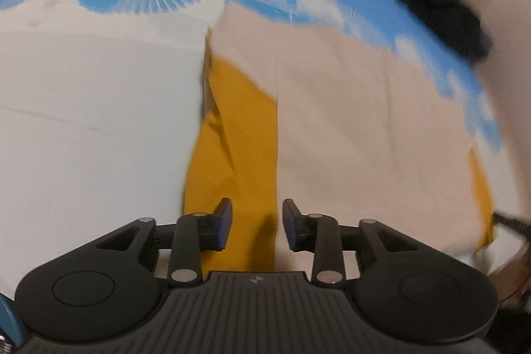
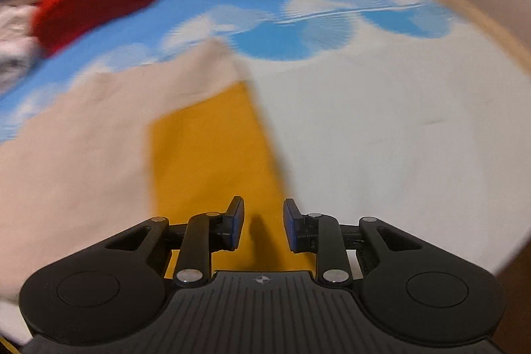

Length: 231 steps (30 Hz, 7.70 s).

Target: Fold large clothes

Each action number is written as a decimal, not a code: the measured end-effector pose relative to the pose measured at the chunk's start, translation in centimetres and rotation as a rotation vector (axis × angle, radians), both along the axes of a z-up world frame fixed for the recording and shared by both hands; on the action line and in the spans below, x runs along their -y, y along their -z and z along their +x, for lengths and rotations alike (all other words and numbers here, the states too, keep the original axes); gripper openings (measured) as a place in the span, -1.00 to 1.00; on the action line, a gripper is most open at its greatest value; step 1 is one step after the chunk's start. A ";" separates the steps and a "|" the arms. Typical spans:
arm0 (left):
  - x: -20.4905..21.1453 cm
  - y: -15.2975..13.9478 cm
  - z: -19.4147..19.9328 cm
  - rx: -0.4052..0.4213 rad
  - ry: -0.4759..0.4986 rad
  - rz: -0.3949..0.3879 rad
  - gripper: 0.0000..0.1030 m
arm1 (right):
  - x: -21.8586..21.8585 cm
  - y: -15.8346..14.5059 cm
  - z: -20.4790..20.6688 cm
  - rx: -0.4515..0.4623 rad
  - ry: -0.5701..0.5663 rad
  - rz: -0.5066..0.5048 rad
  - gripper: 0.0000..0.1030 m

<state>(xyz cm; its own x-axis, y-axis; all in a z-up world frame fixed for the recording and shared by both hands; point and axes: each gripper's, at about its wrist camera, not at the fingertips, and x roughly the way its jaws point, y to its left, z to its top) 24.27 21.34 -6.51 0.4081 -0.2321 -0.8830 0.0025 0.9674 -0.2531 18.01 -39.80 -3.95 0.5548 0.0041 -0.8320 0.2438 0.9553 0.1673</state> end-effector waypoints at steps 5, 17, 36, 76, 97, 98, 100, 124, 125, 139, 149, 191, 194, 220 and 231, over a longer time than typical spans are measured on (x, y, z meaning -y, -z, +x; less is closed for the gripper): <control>1.1 1.9 0.3 -0.090 0.016 0.186 -0.18 | -0.1 4.6 1.1 -0.243 0.009 -0.062 -0.51; 7.4 -8.5 -7.6 0.355 -0.025 0.118 0.43 | -4.0 -7.3 -4.8 0.318 -0.035 -0.215 -0.42; 12.0 -0.6 -9.3 0.231 -0.092 -0.012 -0.29 | -12.6 -6.4 -10.1 0.334 -0.150 -0.133 -0.21; 4.6 4.8 -6.2 -0.050 -0.467 -0.315 0.26 | -19.6 -5.5 -7.8 0.303 -0.280 -0.093 -0.21; 1.2 7.9 -4.4 0.128 -0.758 -0.446 0.25 | -21.4 -4.7 -7.0 0.263 -0.320 -0.077 -0.21; 1.1 7.9 -4.4 0.127 -0.763 -0.451 0.19 | -21.5 -4.6 -6.9 0.260 -0.323 -0.077 -0.21; 1.1 8.0 -4.4 0.122 -0.759 -0.456 -0.16 | -22.1 -4.4 -6.8 0.255 -0.331 -0.079 -0.21; 1.6 -7.2 -8.9 0.459 -0.240 -0.015 -0.84 | -28.2 -2.2 -2.2 0.144 -0.341 0.205 -0.32; 1.6 -6.6 -8.7 0.417 -0.270 -0.029 -0.84 | -28.5 -0.9 -1.6 0.075 -0.338 0.226 -0.33; 3.5 -5.9 -7.7 0.442 -0.237 0.000 -0.84 | -31.0 1.6 -0.8 -0.008 -0.369 0.099 -0.47; 7.6 -7.3 -8.0 0.524 -0.126 0.038 -0.84 | -16.7 -12.3 -4.4 0.620 -0.222 -0.108 -0.40; 26.4 -2.0 -6.8 0.411 0.518 -0.131 0.17 | -6.7 -0.3 2.3 -0.017 -0.012 0.354 0.24; 23.5 -1.8 -5.2 0.405 0.360 -0.076 0.27 | -8.5 0.3 3.1 -0.042 -0.032 0.371 0.33; 22.9 -1.2 -0.1 0.224 0.195 -0.098 0.45 | -1.2 -4.4 -2.8 0.111 -0.064 0.147 -0.98; 22.7 1.9 -0.5 0.044 0.313 -0.041 0.40 | -3.4 -1.1 -0.1 -0.073 -0.167 0.051 -0.97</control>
